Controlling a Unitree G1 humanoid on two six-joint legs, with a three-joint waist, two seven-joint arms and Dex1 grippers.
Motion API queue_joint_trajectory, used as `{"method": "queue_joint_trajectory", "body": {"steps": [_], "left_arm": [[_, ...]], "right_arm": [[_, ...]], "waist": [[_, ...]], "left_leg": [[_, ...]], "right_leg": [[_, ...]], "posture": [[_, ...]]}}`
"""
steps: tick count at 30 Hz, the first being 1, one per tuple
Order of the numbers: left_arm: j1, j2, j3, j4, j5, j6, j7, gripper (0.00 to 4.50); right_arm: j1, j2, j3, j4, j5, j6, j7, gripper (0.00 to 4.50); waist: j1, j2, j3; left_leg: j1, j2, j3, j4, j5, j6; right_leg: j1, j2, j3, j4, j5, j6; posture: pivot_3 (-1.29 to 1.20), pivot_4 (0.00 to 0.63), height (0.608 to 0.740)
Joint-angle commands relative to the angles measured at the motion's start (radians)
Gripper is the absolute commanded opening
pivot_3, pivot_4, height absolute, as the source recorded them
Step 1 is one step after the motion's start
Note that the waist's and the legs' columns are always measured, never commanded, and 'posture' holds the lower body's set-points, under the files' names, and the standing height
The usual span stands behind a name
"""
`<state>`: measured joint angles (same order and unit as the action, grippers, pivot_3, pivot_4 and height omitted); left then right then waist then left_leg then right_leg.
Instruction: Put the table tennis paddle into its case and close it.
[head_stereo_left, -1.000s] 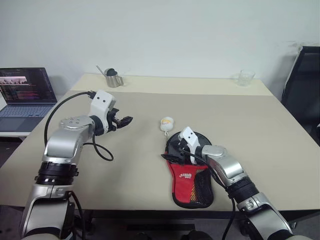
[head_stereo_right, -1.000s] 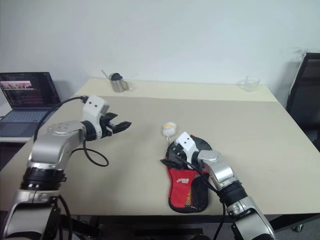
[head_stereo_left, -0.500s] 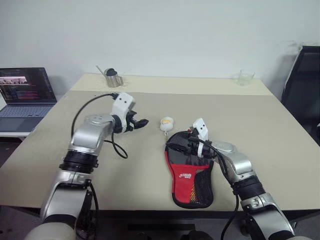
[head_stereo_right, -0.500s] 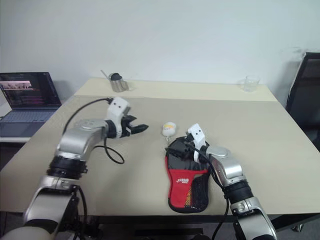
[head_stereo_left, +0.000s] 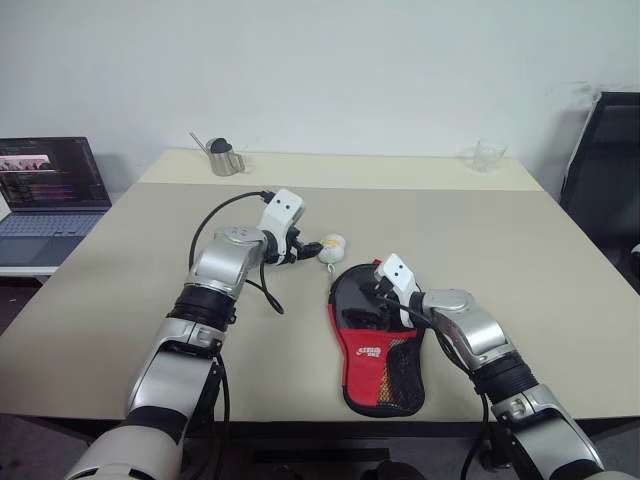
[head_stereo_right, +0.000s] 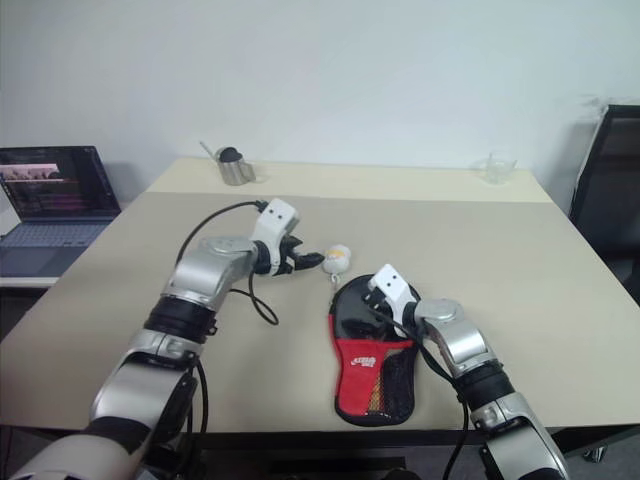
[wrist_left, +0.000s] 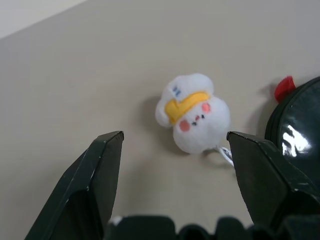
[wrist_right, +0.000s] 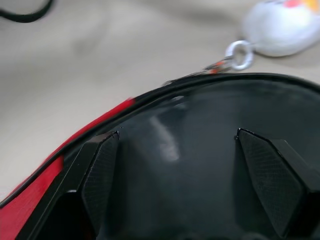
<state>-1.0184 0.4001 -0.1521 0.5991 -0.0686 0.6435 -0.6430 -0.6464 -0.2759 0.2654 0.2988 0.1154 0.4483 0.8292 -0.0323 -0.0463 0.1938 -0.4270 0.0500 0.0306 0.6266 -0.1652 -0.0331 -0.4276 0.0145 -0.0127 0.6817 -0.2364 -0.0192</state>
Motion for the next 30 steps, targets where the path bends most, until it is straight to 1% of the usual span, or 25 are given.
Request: {"method": "queue_joint_trajectory", "body": {"steps": [1,4,8,14,17,23,30], "left_arm": [[-0.074,-0.032,0.003,0.078,0.024,-0.033,0.021,3.62],[-0.114,-0.067,0.003,0.18,0.043,-0.068,0.035,3.62],[-0.164,-0.117,0.033,0.304,0.035,-0.093,0.052,3.62],[-0.21,-0.155,0.061,0.439,0.043,-0.146,0.117,3.62],[-0.227,-0.172,0.074,0.487,0.044,-0.17,0.139,3.62],[-0.243,-0.236,0.085,0.584,0.06,-0.227,0.172,3.62],[-0.257,-0.26,0.123,0.656,0.062,-0.252,0.252,3.62]], "right_arm": [[0.028,0.01,0.023,0.025,-0.007,0.033,0.009,4.12],[0.033,0.014,0.019,0.019,-0.005,0.031,0.013,4.12],[0.045,0.011,0.032,0.005,-0.017,0.025,0.014,4.12],[0.05,0.018,0.024,-0.007,-0.017,0.037,0.007,4.12],[0.054,0.026,0.012,-0.019,-0.002,0.057,0.005,4.12],[0.072,0.04,0.013,-0.058,0.0,0.087,0.001,4.12],[0.088,0.039,0.009,-0.09,-0.002,0.111,0.0,4.12]], "waist": [[0.001,0.0,0.0],[0.001,0.0,0.0],[0.001,0.0,0.0],[0.0,0.0,0.0],[0.0,0.0,0.0],[0.001,0.0,0.0],[0.0,0.0,0.0]], "left_leg": [[0.002,0.0,0.0,0.0,0.0,0.0],[0.006,-0.001,0.0,0.0,0.0,0.0],[0.007,-0.001,0.0,-0.001,0.0,0.0],[0.007,-0.001,0.0,-0.001,0.0,0.0],[0.007,-0.001,0.0,-0.001,0.0,0.0],[0.007,-0.001,0.0,-0.002,0.0,0.0],[0.007,-0.001,0.0,-0.003,0.0,0.0]], "right_leg": [[0.003,0.0,0.0,0.0,0.0,0.0],[0.006,0.0,0.0,-0.001,0.0,0.0],[0.006,0.0,0.0,-0.001,0.0,0.0],[0.006,0.0,0.0,-0.001,0.0,0.0],[0.006,0.0,0.0,-0.001,0.0,0.0],[0.007,0.0,0.0,-0.002,0.0,0.0],[0.006,0.0,0.0,-0.002,0.0,0.0]], "posture": [[0.0,0.15,0.74],[0.0,0.15,0.74],[0.0,0.15,0.74],[0.0,0.15,0.74],[0.0,0.15,0.74],[0.0,0.15,0.74],[0.0,0.15,0.74]]}}
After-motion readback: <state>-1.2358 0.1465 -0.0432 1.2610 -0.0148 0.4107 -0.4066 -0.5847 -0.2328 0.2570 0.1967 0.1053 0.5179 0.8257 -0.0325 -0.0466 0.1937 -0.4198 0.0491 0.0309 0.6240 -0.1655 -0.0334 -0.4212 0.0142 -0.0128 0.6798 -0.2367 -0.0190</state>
